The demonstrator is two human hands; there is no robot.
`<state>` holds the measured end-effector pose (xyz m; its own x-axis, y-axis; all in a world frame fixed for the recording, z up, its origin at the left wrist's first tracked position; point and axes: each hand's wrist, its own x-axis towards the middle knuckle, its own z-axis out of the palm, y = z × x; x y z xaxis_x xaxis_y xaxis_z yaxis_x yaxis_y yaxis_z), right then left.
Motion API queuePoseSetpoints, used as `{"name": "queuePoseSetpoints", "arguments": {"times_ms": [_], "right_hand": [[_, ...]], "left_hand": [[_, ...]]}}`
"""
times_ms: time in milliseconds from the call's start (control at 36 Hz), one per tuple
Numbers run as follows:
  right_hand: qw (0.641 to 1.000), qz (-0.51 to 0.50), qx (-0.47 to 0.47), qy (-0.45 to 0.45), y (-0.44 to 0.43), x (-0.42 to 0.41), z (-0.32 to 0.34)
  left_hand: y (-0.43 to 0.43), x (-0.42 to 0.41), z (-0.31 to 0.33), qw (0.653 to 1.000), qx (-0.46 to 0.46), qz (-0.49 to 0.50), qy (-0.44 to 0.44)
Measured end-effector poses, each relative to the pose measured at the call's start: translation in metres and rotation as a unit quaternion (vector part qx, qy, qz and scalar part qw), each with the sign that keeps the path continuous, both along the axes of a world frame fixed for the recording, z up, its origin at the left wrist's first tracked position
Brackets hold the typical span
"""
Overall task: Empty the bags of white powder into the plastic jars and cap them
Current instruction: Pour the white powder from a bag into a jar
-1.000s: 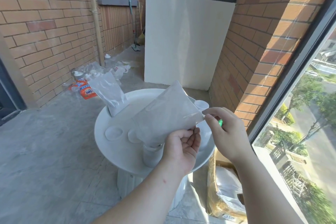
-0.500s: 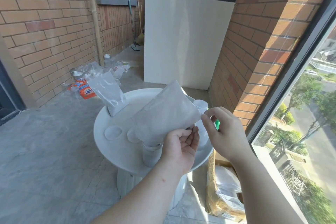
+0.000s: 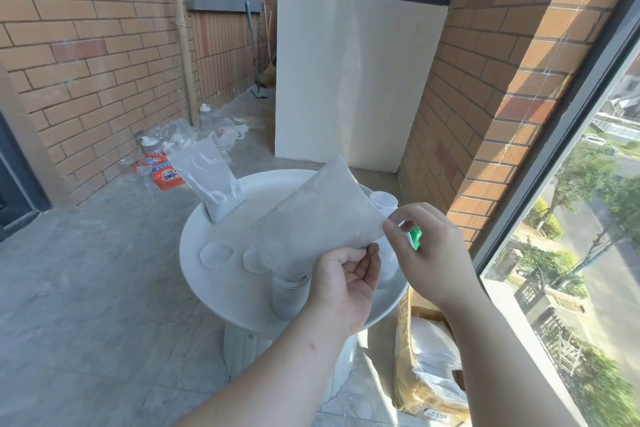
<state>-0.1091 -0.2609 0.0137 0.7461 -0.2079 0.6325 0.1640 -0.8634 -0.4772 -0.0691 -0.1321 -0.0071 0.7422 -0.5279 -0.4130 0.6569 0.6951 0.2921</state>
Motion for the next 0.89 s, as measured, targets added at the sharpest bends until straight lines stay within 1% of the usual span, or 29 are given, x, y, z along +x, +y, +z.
{"name": "queuePoseSetpoints", "arguments": {"times_ms": [111,194,250,306,361,528,611,889], "right_hand": [[1.0,0.004,0.017,0.009,0.002,0.0,0.002],[1.0,-0.001,0.011,0.012,0.004,0.002,0.002],[0.999,-0.001,0.029,0.025,0.005,0.001,0.003],[0.998,0.013,0.051,0.037,0.008,0.001,0.005],[0.998,0.026,0.053,0.038,0.013,0.004,0.007],[1.0,0.008,-0.021,-0.015,0.03,0.02,0.005],[0.999,0.011,-0.024,-0.045,0.036,0.024,0.008],[0.996,0.021,-0.05,-0.069,0.045,0.031,0.016]], "left_hand": [[0.0,0.001,0.0,1.0,-0.001,0.002,-0.001],[-0.001,0.001,0.0,1.0,0.0,0.002,0.0],[-0.001,0.0,-0.001,1.0,0.002,0.002,-0.003],[-0.001,0.0,0.0,1.0,0.004,0.002,-0.01],[-0.001,0.0,0.0,1.0,0.006,0.002,-0.014],[-0.002,-0.001,0.0,1.0,0.012,-0.002,-0.004],[0.0,-0.002,0.001,1.0,0.015,-0.002,-0.005],[0.005,-0.005,0.008,0.999,0.043,0.001,-0.011]]}}
